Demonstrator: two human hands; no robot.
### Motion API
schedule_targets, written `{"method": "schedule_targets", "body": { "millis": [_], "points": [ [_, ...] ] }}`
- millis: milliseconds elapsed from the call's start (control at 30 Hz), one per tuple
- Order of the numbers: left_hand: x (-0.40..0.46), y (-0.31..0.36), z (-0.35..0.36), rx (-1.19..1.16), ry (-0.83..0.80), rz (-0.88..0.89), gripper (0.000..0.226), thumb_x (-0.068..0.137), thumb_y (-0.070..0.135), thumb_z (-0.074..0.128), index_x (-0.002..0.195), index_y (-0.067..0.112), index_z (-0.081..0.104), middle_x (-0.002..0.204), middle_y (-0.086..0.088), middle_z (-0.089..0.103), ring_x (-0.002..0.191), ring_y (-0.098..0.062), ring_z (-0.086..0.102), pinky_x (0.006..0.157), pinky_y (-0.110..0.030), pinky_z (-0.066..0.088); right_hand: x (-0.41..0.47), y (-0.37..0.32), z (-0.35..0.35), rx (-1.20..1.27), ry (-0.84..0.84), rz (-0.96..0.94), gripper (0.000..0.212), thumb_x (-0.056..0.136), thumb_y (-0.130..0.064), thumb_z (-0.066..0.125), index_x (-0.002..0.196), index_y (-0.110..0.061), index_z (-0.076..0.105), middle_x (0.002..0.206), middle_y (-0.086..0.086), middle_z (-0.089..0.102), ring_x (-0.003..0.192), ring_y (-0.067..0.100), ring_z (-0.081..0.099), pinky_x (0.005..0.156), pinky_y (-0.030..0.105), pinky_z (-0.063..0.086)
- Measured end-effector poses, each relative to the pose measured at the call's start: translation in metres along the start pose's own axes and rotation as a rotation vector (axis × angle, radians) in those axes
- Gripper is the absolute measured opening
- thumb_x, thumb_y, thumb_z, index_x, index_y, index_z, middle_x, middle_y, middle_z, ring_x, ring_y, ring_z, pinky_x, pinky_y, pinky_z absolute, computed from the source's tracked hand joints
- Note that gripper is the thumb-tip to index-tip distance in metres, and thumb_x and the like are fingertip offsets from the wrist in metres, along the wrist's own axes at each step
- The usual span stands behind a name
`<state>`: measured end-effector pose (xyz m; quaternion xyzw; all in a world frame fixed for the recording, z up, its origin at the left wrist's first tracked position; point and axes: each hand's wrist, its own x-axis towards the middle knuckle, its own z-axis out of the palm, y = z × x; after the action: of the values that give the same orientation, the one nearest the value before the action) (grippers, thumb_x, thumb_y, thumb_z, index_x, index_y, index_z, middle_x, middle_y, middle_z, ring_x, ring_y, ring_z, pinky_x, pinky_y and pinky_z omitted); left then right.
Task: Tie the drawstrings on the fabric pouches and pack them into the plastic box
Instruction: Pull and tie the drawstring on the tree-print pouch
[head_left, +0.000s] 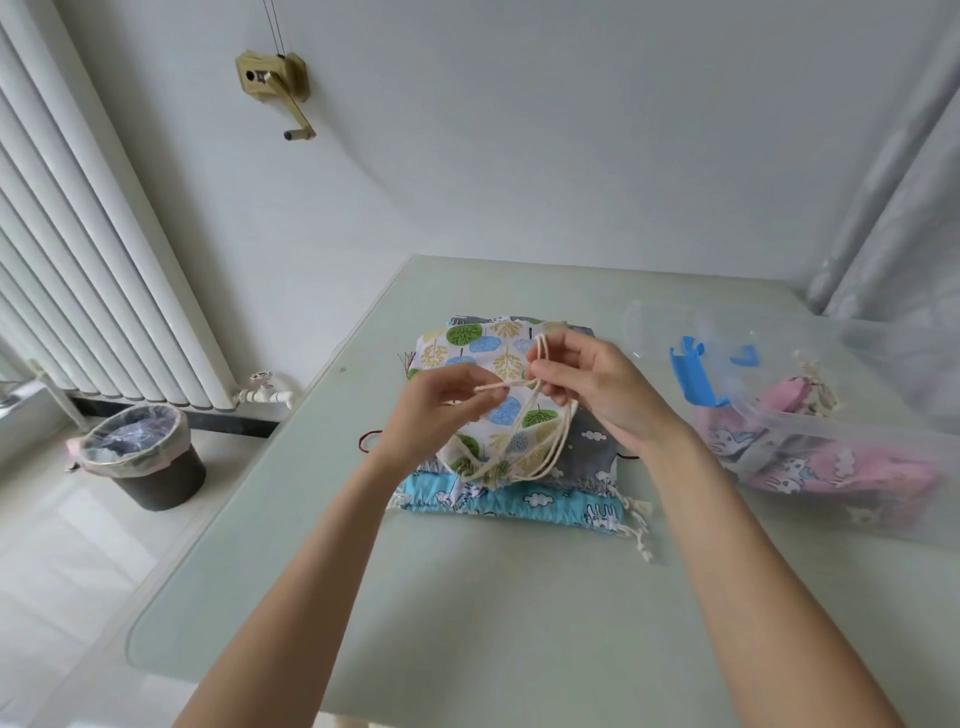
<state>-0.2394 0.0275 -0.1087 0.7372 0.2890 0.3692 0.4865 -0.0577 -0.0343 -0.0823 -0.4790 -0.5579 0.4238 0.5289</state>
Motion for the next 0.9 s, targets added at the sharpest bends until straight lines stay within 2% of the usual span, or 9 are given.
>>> {"method": "schedule_targets", "body": {
  "millis": [100,233,300,367,433,533,667,800,900],
  "points": [
    [-0.007,0.005,-0.007,0.104,0.131,0.065,0.012,0.083,0.029,0.068,0.087,0.019,0.073,0.1,0.009,0.071,0.086,-0.002,0.066,0.075,-0.019,0.05,-0.005,0.001,0.002,-0.137,0.037,-0.02,0.013,0.086,0.0,0.062,0.089,-0.013,0.065,0.075,-0.002,0.062,0.061,0.005,0.053,0.059,0.017,0.044],
    [-0.022,0.016,-0.005,0.304,-0.103,0.198,0.036,0.089,0.05,0.048,0.078,0.027,0.073,0.12,0.023,0.057,0.113,0.001,0.052,0.095,-0.024,0.04,-0.012,0.0,0.006,-0.135,0.076,-0.028,0.015,0.088,-0.001,0.059,0.096,-0.011,0.068,0.075,-0.001,0.066,0.068,0.006,0.061,0.066,0.016,0.049],
    [-0.026,0.017,0.002,0.288,-0.079,0.173,0.042,0.095,0.045,0.042,0.075,0.023,0.072,0.113,0.018,0.06,0.107,0.005,0.053,0.089,-0.023,0.04,-0.017,-0.003,0.007,-0.08,0.065,-0.026,0.016,0.089,-0.001,0.056,0.095,-0.009,0.068,0.074,-0.003,0.067,0.07,0.007,0.061,0.068,0.017,0.049],
    [-0.024,0.012,0.008,0.232,0.013,0.101,0.029,0.097,0.033,0.046,0.08,0.019,0.066,0.095,0.013,0.066,0.089,0.005,0.058,0.082,-0.025,0.042,-0.022,-0.006,0.008,-0.026,0.051,-0.04,0.016,0.09,0.002,0.053,0.092,-0.005,0.067,0.079,0.001,0.066,0.071,0.009,0.06,0.069,0.019,0.05],
    [-0.022,0.008,0.013,0.167,-0.038,0.008,0.01,0.093,0.026,0.055,0.089,0.019,0.061,0.09,0.01,0.069,0.087,0.0,0.063,0.083,-0.027,0.046,-0.029,-0.009,0.01,-0.038,0.044,-0.082,0.015,0.09,0.004,0.053,0.092,-0.005,0.065,0.083,0.006,0.064,0.071,0.011,0.059,0.069,0.02,0.05],
    [-0.022,0.01,0.018,0.086,-0.143,-0.021,0.008,0.091,0.019,0.059,0.096,0.014,0.062,0.087,0.0,0.071,0.083,-0.011,0.068,0.081,-0.024,0.052,-0.037,-0.013,0.011,-0.113,0.032,-0.121,0.016,0.088,0.002,0.057,0.094,-0.012,0.063,0.084,0.007,0.063,0.072,0.012,0.06,0.067,0.019,0.05],
    [-0.022,0.018,0.013,0.019,-0.082,-0.012,0.012,0.093,0.019,0.056,0.086,0.013,0.065,0.062,0.01,0.06,0.058,-0.008,0.056,0.062,-0.017,0.046,-0.044,-0.012,0.009,-0.199,-0.002,-0.095,0.019,0.083,-0.001,0.066,0.094,-0.016,0.061,0.079,-0.002,0.058,0.068,0.006,0.056,0.065,0.018,0.047],
    [-0.022,0.016,0.003,-0.043,-0.11,-0.11,0.022,0.097,0.019,0.049,0.094,0.009,0.068,0.073,0.005,0.061,0.06,-0.011,0.055,0.067,-0.027,0.05,-0.048,-0.007,0.01,-0.314,-0.013,-0.111,0.026,0.079,0.003,0.069,0.089,-0.019,0.058,0.077,-0.006,0.056,0.069,0.001,0.055,0.074,0.016,0.049],
    [-0.025,0.015,0.005,0.091,-0.223,-0.109,0.023,0.098,0.022,0.045,0.103,0.018,0.066,0.095,0.008,0.065,0.078,-0.004,0.06,0.072,-0.024,0.053,-0.049,-0.01,0.012,-0.272,-0.014,-0.118,0.023,0.082,0.002,0.066,0.092,-0.019,0.06,0.082,-0.004,0.059,0.074,0.002,0.058,0.074,0.016,0.048]
  ]
}}
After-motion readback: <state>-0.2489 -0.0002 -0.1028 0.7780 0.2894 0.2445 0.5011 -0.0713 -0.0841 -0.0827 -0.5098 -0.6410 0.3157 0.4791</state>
